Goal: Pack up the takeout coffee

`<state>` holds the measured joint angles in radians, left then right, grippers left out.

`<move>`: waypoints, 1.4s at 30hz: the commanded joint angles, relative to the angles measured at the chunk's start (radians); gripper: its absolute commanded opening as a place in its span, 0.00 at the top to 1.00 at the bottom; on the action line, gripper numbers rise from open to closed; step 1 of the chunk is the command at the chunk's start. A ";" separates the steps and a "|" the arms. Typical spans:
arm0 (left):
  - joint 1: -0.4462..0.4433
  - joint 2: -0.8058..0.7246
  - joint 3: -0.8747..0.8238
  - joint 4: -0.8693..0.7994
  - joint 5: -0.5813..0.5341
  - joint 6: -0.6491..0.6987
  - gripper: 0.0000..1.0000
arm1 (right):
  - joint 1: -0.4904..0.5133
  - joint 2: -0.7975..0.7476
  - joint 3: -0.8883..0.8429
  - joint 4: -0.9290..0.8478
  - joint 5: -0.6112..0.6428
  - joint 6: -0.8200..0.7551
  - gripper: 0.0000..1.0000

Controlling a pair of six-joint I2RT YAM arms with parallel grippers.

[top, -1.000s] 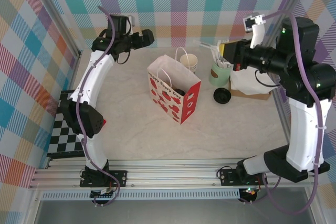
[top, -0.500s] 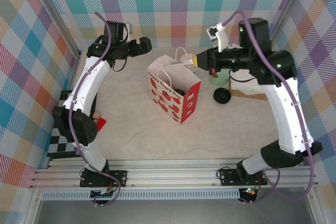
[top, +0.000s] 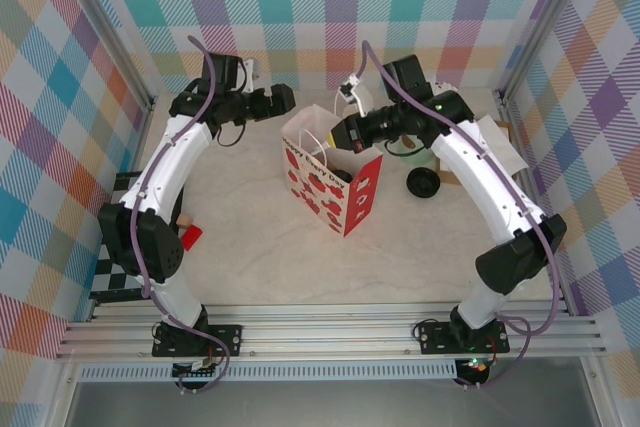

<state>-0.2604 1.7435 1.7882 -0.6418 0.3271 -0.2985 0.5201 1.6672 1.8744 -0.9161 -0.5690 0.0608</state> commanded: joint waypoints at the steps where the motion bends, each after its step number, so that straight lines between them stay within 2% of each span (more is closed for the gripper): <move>1: -0.010 -0.021 -0.018 0.034 0.074 0.022 0.00 | 0.007 -0.006 -0.038 0.000 0.027 -0.051 0.95; 4: -0.010 -0.013 -0.014 0.033 0.079 0.027 0.00 | 0.013 0.013 -0.011 -0.076 0.117 -0.063 0.60; 7: -0.010 -0.006 0.000 0.028 0.073 0.029 0.00 | 0.012 -0.030 0.053 -0.170 0.136 -0.105 0.45; 10: -0.010 -0.007 0.005 0.030 0.043 0.022 0.00 | -0.017 -0.102 0.102 -0.275 0.180 -0.117 0.35; 13: -0.010 -0.023 -0.010 0.056 -0.014 -0.001 0.00 | -0.161 -0.154 0.083 -0.388 0.245 -0.050 0.31; 17: -0.010 -0.048 -0.051 0.121 -0.096 -0.047 0.00 | -0.493 -0.242 -0.144 -0.306 0.291 0.107 0.21; 21: -0.013 -0.065 -0.086 0.154 -0.127 -0.090 0.00 | -0.783 -0.179 -0.292 -0.246 0.267 0.325 0.19; 24: -0.017 -0.077 -0.131 0.175 -0.137 -0.107 0.00 | -0.900 -0.091 -0.374 -0.157 0.241 0.490 0.15; 29: -0.020 -0.079 -0.161 0.158 -0.165 -0.110 0.00 | -0.913 0.058 -0.390 -0.039 0.238 0.766 0.08; 35: -0.020 -0.069 -0.137 0.123 -0.200 -0.089 0.00 | -0.901 0.186 -0.403 0.078 0.234 0.954 0.09; 40: -0.020 -0.056 -0.106 0.084 -0.229 -0.062 0.00 | -0.872 0.189 -0.473 0.131 0.290 1.047 0.14; 42: -0.021 -0.052 -0.099 0.078 -0.233 -0.057 0.00 | -0.870 0.177 -0.522 0.177 0.296 1.085 0.24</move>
<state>-0.2718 1.6997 1.6505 -0.5407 0.1204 -0.3824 -0.3580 1.8618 1.4010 -0.7998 -0.2916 1.0351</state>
